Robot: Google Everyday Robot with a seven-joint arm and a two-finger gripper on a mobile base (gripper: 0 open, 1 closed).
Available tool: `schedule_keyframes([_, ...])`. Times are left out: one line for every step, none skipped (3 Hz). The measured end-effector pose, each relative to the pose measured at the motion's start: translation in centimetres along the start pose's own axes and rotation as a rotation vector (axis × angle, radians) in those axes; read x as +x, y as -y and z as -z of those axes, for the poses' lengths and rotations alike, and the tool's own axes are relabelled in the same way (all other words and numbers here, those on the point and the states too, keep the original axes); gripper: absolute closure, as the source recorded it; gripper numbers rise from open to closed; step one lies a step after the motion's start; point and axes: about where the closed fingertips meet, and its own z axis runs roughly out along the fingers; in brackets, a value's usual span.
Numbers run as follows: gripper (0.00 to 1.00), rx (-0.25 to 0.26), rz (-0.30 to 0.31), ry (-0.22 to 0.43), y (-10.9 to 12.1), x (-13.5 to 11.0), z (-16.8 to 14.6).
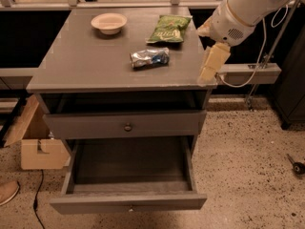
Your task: Place redbull can into middle drawer
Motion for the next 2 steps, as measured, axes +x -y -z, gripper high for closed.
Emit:
schedule_keyframes([0.00,0.006,0.058,-0.011,2.2,-1.7,-2.0])
schedule_keyframes([0.00,0.022,0.115,-0.033,4.4,-3.8,-4.2])
